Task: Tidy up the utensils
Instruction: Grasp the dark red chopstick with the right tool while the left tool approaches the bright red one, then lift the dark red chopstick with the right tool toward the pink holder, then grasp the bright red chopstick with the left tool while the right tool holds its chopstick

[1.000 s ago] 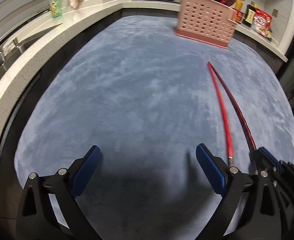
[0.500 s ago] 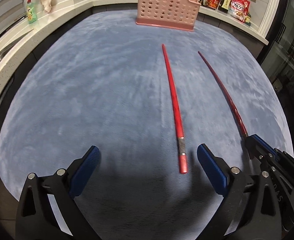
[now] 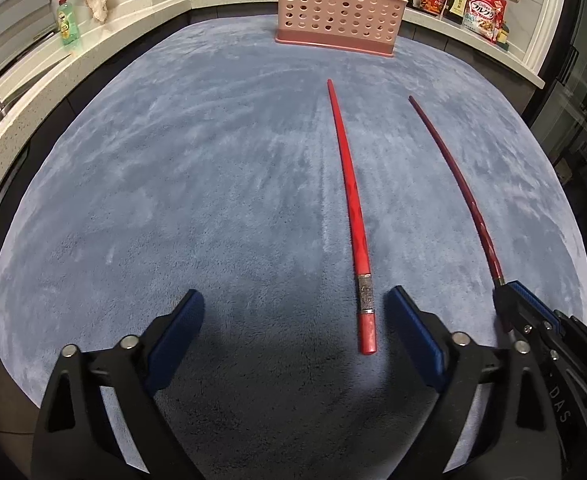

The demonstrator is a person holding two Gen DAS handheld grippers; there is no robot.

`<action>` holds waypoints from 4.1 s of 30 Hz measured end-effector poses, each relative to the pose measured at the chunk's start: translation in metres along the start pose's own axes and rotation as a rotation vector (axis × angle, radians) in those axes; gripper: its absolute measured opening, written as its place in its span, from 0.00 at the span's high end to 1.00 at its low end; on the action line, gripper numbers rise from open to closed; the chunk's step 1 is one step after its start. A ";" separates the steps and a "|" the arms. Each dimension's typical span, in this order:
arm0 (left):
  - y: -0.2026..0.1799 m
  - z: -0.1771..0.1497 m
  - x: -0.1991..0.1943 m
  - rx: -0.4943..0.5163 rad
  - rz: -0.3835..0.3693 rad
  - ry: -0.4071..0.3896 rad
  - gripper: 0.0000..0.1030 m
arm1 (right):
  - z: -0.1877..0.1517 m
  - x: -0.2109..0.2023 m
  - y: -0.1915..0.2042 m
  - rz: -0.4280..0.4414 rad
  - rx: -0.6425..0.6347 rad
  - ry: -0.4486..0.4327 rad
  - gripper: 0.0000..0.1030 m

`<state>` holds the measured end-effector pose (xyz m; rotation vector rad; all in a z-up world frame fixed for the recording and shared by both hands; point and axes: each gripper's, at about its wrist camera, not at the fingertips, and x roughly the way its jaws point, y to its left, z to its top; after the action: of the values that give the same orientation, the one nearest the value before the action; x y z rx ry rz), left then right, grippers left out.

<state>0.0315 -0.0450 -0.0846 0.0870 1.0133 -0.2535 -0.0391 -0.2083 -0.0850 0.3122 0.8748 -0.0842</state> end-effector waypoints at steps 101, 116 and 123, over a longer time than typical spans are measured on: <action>0.181 0.192 0.097 -0.167 0.063 0.112 0.39 | 0.221 -0.114 0.039 0.145 0.016 -0.416 0.93; 0.147 0.096 0.034 0.155 -0.146 0.199 0.40 | 0.207 -0.118 0.037 0.169 0.024 -0.402 0.93; 0.134 0.054 0.007 0.124 -0.216 0.153 0.26 | 0.197 -0.130 0.033 0.176 0.025 -0.404 0.93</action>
<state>0.1134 0.0730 -0.0682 0.1107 1.1601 -0.5130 0.0297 -0.2437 0.1400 0.3781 0.4446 0.0061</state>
